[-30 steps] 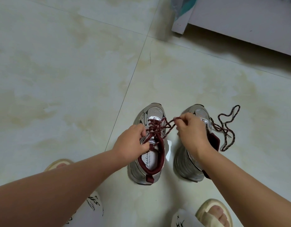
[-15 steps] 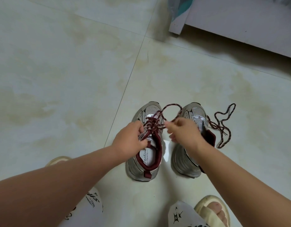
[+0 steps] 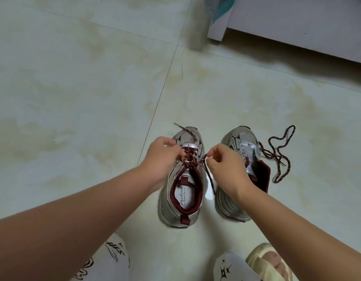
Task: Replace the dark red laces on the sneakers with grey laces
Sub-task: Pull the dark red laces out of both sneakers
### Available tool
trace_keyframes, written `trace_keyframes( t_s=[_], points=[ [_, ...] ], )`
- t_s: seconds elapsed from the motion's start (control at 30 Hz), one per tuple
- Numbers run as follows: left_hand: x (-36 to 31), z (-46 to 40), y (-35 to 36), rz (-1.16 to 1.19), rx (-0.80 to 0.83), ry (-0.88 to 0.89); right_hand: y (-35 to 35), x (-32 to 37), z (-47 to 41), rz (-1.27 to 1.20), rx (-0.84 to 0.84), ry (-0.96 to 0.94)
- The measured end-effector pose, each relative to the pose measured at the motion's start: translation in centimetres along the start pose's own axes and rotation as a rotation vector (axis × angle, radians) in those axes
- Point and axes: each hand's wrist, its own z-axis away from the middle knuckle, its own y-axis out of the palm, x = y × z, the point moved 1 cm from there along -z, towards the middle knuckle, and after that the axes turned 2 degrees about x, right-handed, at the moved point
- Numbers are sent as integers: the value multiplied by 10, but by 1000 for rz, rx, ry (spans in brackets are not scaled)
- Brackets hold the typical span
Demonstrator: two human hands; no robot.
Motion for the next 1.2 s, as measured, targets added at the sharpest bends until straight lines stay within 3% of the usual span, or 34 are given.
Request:
trace_keyframes(
  t_s=[0.1, 0.17, 0.23, 0.37, 0.47, 0.57, 0.67, 0.8, 0.9, 0.97, 1.2],
  points=[
    [-11, -4, -19, 176, -128, 6, -1, 11, -1, 120, 9, -129],
    [-10, -7, -33, 93, -275, -5, 1, 17, -3, 255, 27, -205],
    [-3, -7, -43, -109, -299, -56, 4, 23, -6, 375, 78, -276],
    [15, 0, -48, -768, -69, -161, 16, 28, -16, 693, 222, -399],
    [16, 5, -41, -1131, -15, -53, 23, 31, -22, 859, 241, -482],
    [13, 6, -29, -1029, 74, 194, 25, 33, -26, 907, 276, -517],
    [14, 10, -18, -877, 229, 255, 24, 33, -26, 805, 308, -456],
    [26, 13, -11, -996, 112, 342, 20, 27, -24, 512, 294, -296],
    [28, 11, -9, -970, 33, 392, 14, 17, -26, 116, 228, -96],
    [29, 10, -11, -926, 48, 377, 6, 14, -30, 2, 151, -60],
    [31, 7, -11, -944, 71, 353, 28, 29, -29, 532, 314, -325]
  ],
)
